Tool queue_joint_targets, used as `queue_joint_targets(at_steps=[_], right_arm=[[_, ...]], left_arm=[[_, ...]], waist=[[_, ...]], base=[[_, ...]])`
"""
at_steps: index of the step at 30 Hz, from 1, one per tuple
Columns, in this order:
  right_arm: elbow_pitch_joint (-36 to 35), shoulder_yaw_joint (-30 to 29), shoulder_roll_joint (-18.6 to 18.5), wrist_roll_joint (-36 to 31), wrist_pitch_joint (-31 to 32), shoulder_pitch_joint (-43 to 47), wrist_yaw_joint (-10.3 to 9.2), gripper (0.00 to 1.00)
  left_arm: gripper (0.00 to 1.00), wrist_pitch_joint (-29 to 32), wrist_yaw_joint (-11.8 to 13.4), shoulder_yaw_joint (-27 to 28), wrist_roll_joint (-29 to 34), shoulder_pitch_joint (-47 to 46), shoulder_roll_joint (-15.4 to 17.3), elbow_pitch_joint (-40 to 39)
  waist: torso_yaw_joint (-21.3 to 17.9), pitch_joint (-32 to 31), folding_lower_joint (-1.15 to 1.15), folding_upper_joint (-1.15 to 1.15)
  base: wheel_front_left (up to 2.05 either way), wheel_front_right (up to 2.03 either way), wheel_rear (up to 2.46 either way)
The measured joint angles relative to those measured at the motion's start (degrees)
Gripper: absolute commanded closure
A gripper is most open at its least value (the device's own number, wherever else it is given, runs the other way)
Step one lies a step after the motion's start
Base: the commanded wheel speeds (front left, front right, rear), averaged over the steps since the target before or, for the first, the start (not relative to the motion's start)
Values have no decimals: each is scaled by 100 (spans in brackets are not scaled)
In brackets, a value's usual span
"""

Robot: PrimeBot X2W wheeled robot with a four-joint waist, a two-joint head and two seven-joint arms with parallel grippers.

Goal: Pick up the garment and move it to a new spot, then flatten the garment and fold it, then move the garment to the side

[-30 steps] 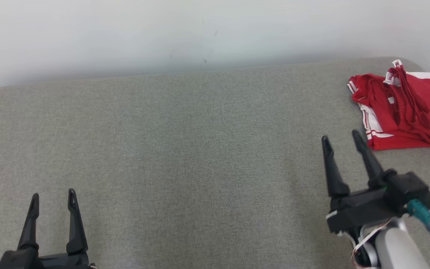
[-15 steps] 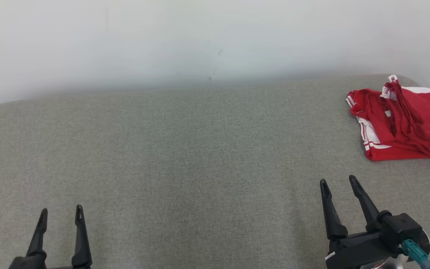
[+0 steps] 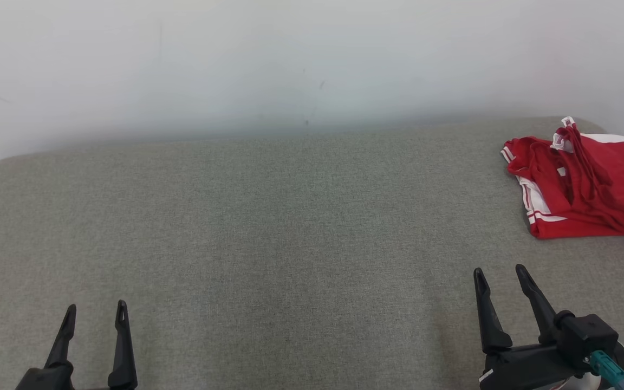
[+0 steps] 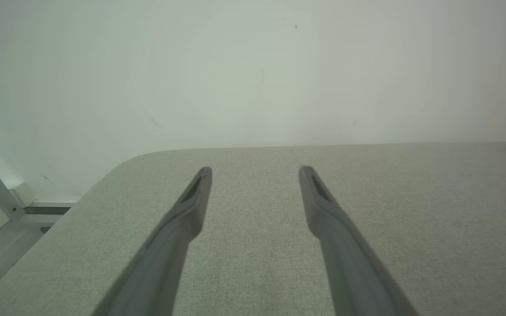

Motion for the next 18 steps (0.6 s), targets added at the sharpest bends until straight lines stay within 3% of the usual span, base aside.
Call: queue_joint_targets(at_steps=[18], right_arm=[[93,-19,18,0,10,5,0,0]], left_arm=[[0,53,121,3,-70,63,51,-48]], waist=[[11,-10,0,0]], base=[[0,0,0]])
